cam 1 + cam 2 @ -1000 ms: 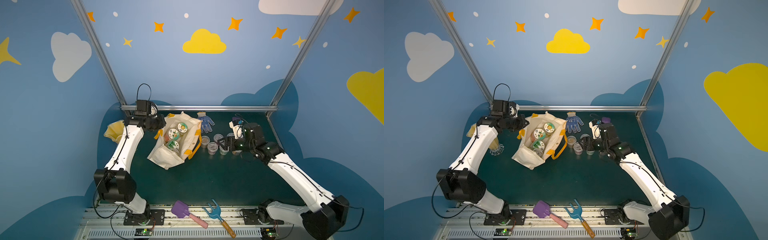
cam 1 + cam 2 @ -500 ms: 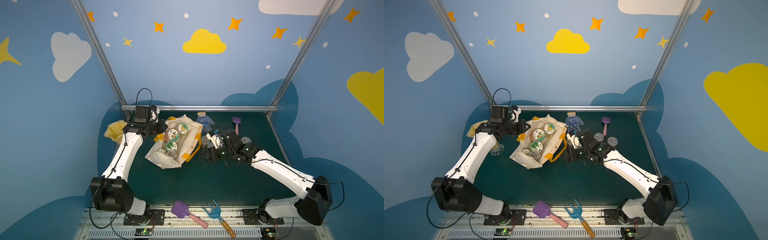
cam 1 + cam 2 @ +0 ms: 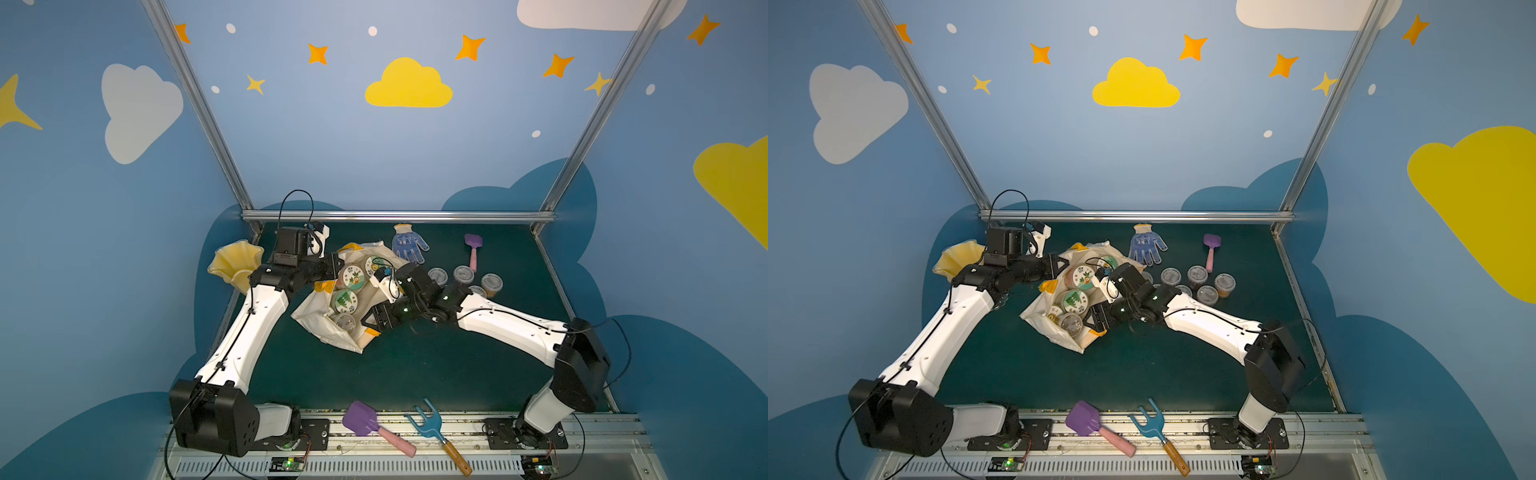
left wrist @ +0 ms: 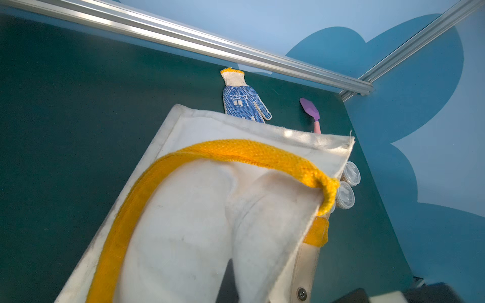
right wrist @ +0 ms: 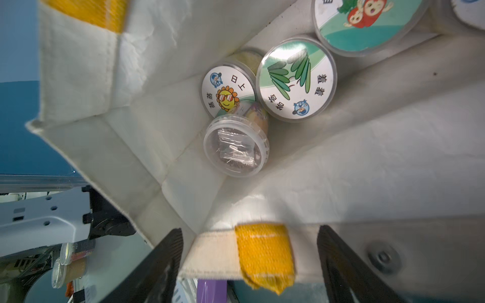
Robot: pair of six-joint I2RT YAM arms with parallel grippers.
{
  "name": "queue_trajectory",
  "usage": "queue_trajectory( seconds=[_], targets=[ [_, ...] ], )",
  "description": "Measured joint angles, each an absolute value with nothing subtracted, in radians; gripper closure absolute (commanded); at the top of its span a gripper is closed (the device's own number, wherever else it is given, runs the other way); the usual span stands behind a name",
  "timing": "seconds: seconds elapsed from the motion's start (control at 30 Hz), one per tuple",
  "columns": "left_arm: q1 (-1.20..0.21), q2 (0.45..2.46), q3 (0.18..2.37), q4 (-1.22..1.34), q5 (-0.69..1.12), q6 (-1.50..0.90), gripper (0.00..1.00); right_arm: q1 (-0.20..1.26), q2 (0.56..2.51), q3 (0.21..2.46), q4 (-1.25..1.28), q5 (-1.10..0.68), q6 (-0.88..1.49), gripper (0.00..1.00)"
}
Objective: Take out the seed jars from the canvas bag
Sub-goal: Pick up the seed jar from the canvas bag.
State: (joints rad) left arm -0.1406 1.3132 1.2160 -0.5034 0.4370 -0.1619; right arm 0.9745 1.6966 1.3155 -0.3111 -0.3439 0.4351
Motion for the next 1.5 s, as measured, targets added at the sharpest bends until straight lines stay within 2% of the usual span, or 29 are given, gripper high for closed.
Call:
queue_trajectory(
  seconds=[0.2, 0.4, 0.73, 1.5],
  targets=[
    [-0.149, 1.257, 1.151, -0.472, 0.439, -0.169, 0.96, 1.019, 1.791, 1.354, -0.307, -0.349, 0.434, 0.23],
    [-0.150, 1.203, 1.110, -0.468, 0.438, -0.169, 0.96, 1.044, 1.803, 1.369, -0.309, -0.355, 0.427, 0.23],
    [-0.151, 1.193, 1.099, -0.460, 0.440, -0.183, 0.96, 1.050, 1.819, 1.394, -0.294, -0.355, 0.450, 0.15],
    [-0.171, 1.176, 1.080, -0.443, 0.417, -0.249, 0.96, 1.135, 2.020, 1.587, -0.323, -0.201, 0.524, 0.15]
  ],
)
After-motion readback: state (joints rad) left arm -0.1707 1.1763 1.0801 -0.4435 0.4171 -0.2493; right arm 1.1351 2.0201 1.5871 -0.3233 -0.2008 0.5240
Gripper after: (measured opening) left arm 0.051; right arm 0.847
